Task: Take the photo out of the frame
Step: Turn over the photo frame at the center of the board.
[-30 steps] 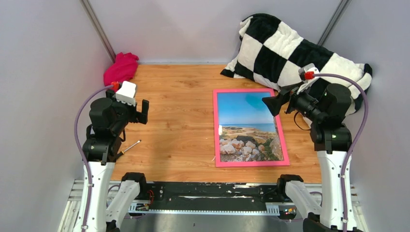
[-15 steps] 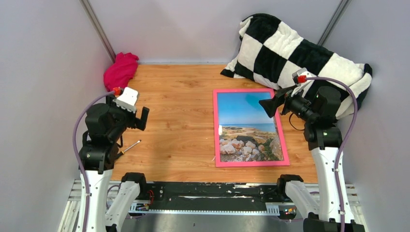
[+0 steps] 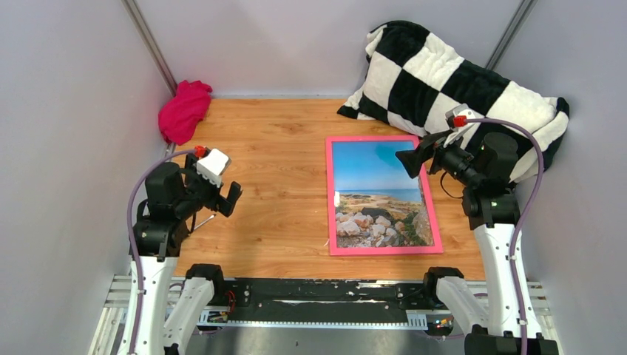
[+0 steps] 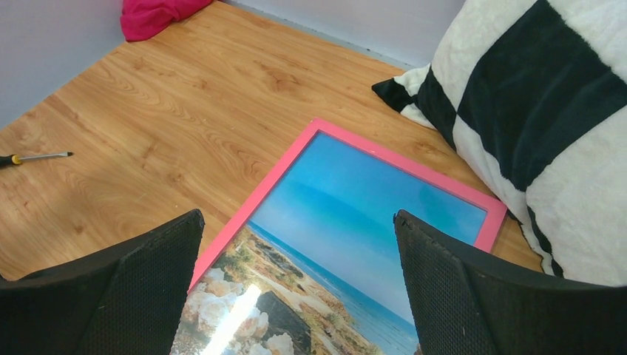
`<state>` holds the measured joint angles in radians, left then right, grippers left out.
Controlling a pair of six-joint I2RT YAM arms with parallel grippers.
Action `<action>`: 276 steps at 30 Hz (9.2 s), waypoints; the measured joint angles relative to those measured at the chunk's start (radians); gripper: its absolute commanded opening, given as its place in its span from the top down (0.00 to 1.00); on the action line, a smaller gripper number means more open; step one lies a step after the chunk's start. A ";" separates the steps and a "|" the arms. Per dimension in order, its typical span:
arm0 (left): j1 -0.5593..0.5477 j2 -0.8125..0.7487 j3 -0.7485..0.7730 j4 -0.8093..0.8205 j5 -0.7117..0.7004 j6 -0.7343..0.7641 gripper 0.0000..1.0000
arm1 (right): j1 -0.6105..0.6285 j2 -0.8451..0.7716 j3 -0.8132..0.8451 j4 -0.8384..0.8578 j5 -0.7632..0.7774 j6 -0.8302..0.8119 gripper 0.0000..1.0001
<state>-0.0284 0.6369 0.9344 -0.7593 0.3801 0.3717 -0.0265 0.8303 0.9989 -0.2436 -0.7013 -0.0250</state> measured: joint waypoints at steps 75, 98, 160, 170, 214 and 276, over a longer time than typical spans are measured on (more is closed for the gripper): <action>0.000 -0.163 -0.161 0.002 -0.053 0.039 0.00 | 0.814 1.040 0.449 -0.277 0.979 0.451 0.46; 0.000 -0.159 -0.162 0.018 -0.071 0.036 0.00 | 0.814 1.097 0.398 -0.223 0.971 0.500 0.51; -0.040 0.219 -0.084 0.212 0.000 -0.155 0.00 | 0.775 1.095 0.370 -0.192 0.881 0.549 1.00; -0.116 0.560 -0.064 0.520 0.056 -0.389 0.00 | 0.750 0.997 0.399 -0.214 0.806 0.526 1.00; -0.334 1.319 0.402 0.807 0.265 -0.974 0.22 | 0.748 0.856 0.389 -0.175 0.656 0.442 1.00; -0.330 1.137 0.367 0.862 0.160 -1.371 1.00 | 0.913 0.756 0.528 -0.177 1.012 0.028 0.26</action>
<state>-0.3580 1.7737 1.3010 0.1024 0.5404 -0.9997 0.8864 1.5867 1.5269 -0.4210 0.3103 0.0029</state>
